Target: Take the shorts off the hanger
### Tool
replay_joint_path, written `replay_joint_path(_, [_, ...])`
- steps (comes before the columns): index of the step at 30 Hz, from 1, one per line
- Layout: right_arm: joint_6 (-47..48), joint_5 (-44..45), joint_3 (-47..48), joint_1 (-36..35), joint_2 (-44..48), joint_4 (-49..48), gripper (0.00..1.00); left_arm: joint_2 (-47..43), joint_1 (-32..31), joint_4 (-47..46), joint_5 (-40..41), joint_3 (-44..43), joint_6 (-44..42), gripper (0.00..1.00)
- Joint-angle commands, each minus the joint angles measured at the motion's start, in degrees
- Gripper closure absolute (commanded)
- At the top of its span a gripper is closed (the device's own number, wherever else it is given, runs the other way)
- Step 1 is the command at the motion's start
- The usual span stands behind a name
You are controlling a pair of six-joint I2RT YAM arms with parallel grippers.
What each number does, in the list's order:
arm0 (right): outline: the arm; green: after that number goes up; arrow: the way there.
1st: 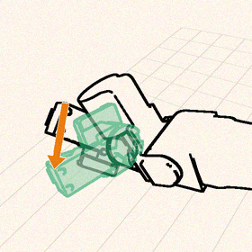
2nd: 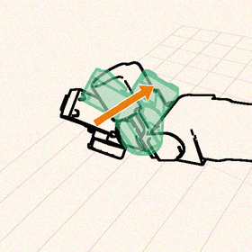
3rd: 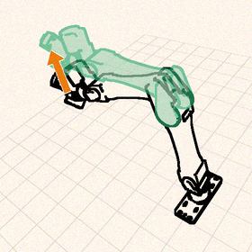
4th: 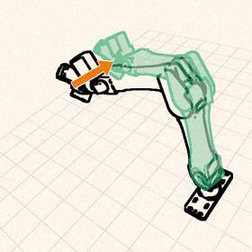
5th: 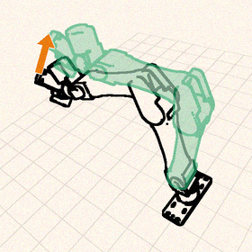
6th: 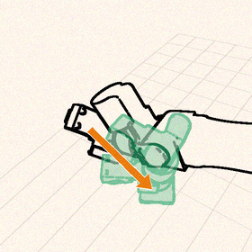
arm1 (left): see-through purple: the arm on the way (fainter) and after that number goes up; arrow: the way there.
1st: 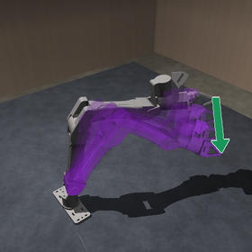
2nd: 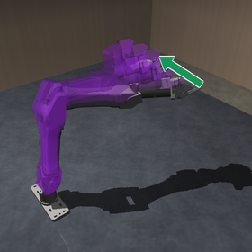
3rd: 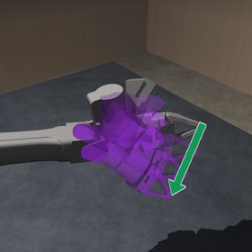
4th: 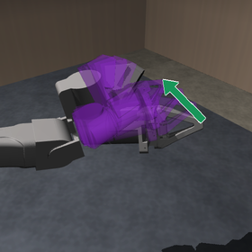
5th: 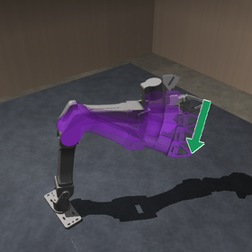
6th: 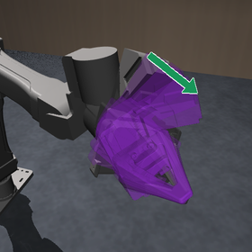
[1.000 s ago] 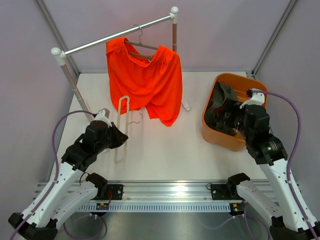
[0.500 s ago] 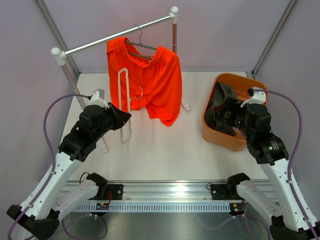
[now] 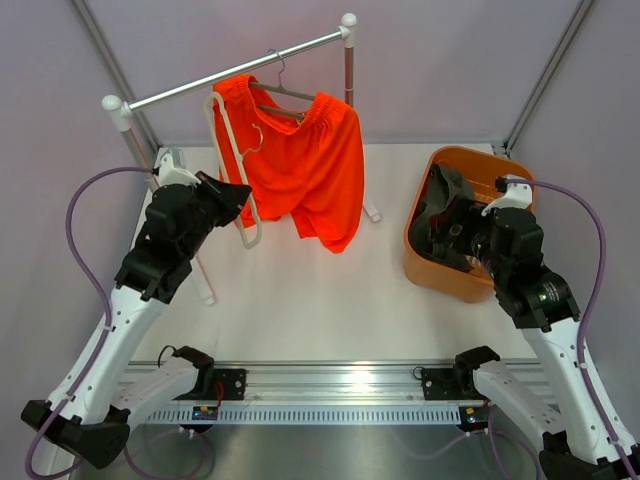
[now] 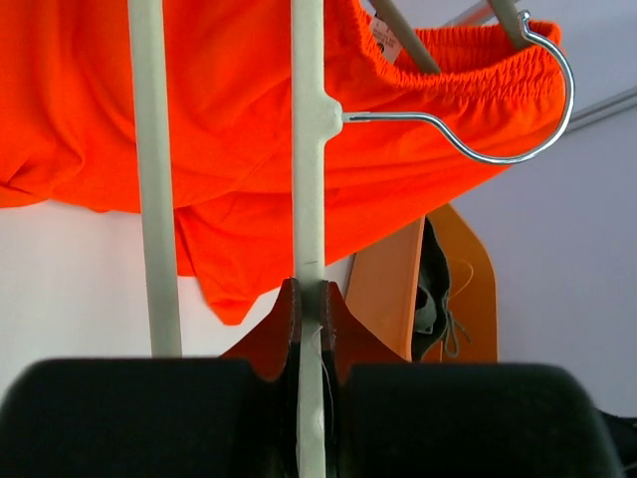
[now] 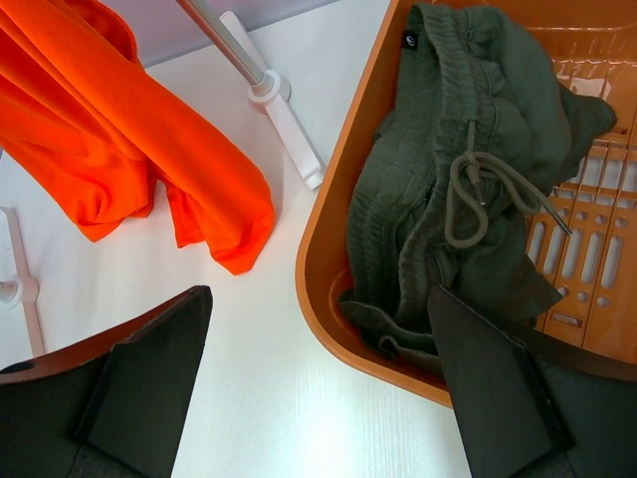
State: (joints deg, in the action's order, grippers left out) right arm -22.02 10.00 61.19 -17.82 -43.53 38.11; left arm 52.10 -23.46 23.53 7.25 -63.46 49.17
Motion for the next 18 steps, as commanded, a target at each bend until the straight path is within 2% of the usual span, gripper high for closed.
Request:
replay_joint_path(1, [1.45,1.07,1.92,0.16,0.02,0.21,0.01,1.07,1.13,-7.09,3.04,-3.86,0.84,1.0])
replay_joint_path(10, [1.63,0.63,1.57,0.16,-0.68,0.04,0.01,3.8,9.3,-9.91,-1.79,-6.93,1.11,1.0])
replay_joint_path(18, [1.37,0.72,1.21,0.16,-1.12,-0.14,0.01,9.42,11.95,-9.65,-6.71,-13.44,-1.0,1.0])
